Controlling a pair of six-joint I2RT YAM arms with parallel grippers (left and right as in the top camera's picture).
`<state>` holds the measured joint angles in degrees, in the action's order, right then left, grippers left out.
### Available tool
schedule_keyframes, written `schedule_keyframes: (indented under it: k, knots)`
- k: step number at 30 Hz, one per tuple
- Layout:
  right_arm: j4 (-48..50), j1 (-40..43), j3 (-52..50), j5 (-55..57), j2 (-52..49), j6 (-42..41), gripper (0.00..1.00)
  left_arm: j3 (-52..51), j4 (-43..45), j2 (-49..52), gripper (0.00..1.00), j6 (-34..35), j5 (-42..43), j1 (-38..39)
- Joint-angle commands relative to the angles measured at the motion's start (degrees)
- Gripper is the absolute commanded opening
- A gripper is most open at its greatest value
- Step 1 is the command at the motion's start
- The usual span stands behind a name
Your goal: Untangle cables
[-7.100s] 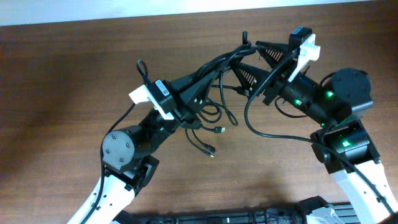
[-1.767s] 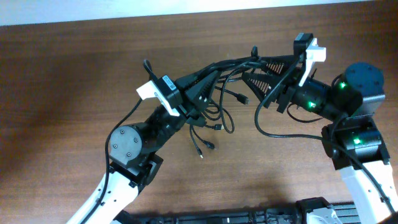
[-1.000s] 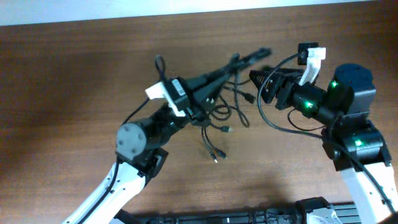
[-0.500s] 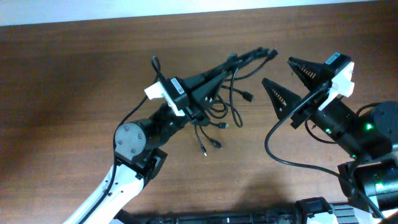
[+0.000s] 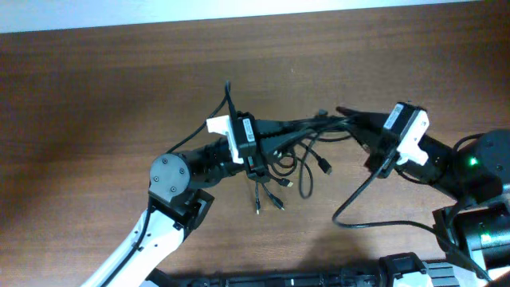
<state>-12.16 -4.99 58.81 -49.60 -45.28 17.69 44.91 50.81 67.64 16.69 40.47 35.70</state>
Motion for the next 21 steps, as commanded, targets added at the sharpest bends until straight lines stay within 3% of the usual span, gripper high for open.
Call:
schedule_keyframes:
  k: [1,2,3,4,9,11,14,15,17,21]
  knots:
    - [0.0,0.2,0.2,-2.4,0.2,-0.1,0.04,1.6,0.5,-1.1,0.27,0.6,-6.6,0.2]
    - [0.0,0.2,0.1,0.2,0.2,-1.8,0.04,1.6,0.4,-1.1,0.61,0.6,-9.2,0.2]
    - [0.0,0.2,0.1,7.4,0.2,-6.4,0.04,1.6,0.5,-1.1,0.86,0.6,-11.7,0.1]
    - [0.0,0.2,0.2,12.6,0.2,-9.4,0.04,1.6,0.5,-1.1,1.00,0.6,-13.4,0.1]
    - [0.3,0.2,0.2,28.0,0.2,-16.5,0.04,1.6,0.5,-1.1,0.99,1.0,-16.3,0.2]
    - [1.1,0.2,0.2,34.0,0.2,-20.5,0.04,1.6,-0.7,-1.1,0.99,8.8,-16.3,0.2]
    - [4.7,0.2,0.2,27.3,0.2,-20.7,0.04,1.6,-4.0,-1.1,0.99,11.3,-16.1,0.2]
    - [4.9,0.2,0.2,19.9,0.2,-16.1,0.04,1.6,-3.7,-1.1,0.99,10.3,-16.3,0.1]
    - [6.4,0.2,0.2,12.7,0.2,-15.0,0.04,1.6,-3.8,-1.1,0.99,5.5,-16.3,0.1]
    - [11.4,0.2,0.2,8.0,0.2,-15.0,0.04,1.6,-5.3,-0.9,0.99,-0.1,-6.9,0.2]
